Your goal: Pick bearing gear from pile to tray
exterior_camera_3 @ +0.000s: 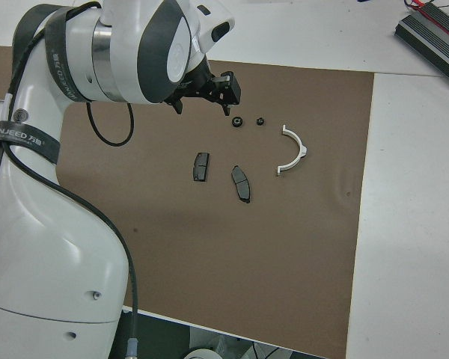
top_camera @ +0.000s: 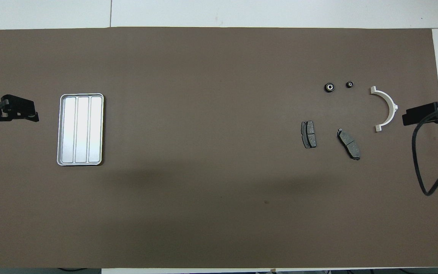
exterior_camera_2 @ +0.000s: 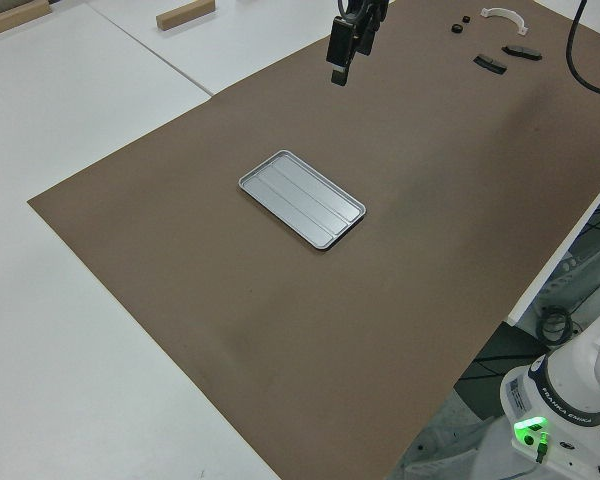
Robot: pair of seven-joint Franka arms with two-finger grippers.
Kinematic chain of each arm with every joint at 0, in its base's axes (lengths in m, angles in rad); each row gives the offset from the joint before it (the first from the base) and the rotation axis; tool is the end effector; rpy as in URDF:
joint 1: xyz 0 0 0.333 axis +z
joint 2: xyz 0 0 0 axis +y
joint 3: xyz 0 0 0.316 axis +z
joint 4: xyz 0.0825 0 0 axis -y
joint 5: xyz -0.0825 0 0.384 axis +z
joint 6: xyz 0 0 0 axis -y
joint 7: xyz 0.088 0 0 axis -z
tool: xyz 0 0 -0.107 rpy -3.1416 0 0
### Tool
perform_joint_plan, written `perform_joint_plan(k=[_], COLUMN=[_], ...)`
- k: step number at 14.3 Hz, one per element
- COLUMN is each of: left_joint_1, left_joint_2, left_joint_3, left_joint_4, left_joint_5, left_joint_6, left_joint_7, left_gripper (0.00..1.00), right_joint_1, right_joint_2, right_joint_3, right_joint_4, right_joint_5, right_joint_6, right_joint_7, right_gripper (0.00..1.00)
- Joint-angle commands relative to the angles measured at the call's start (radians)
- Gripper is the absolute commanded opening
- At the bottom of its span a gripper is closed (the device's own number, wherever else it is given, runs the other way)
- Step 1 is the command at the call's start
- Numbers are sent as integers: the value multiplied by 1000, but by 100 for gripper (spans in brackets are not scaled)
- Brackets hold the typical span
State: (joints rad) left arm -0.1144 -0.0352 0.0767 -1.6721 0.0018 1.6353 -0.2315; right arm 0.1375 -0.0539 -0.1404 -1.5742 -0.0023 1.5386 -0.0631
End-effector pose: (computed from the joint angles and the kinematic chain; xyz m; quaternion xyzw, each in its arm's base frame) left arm 0.5474 -0.0198 0.6015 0.9953 0.0967 -0.0009 0.0003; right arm 0.5348 -0.0041 0.6491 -0.9995 -0.0301 -0.0090 0.0023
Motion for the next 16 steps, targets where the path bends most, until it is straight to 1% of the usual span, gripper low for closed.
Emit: perform_joint_plan(k=[1,8,11,14,16], left_joint_1=[10,10,10,10,10], left_joint_2=[-25,-25,-25,-25,-25], left_joint_3=[-6,-6,-6,-6,-6], left_joint_4=[-25,-25,-25,-25,-25], left_joint_5=[-16,-16,-16,-16,-16], left_joint_6=[-6,-6,-6,-6,-6], left_joint_7=[8,8,8,8,8], left_gripper=[100,100,100,100,100], right_joint_1=[-6,-7,20,14,17], right_joint_2=[-4,-15,-26,-18,5], right_joint_3=[2,-1,4,2,2], right_joint_4=[5,-1,2,-10,-29], right_joint_5=[7,21,16,10,4], right_joint_6=[-17,-3,2,50,93], right_joint_7=[16,3,17,6,6], right_gripper=[100,100,100,100,100])
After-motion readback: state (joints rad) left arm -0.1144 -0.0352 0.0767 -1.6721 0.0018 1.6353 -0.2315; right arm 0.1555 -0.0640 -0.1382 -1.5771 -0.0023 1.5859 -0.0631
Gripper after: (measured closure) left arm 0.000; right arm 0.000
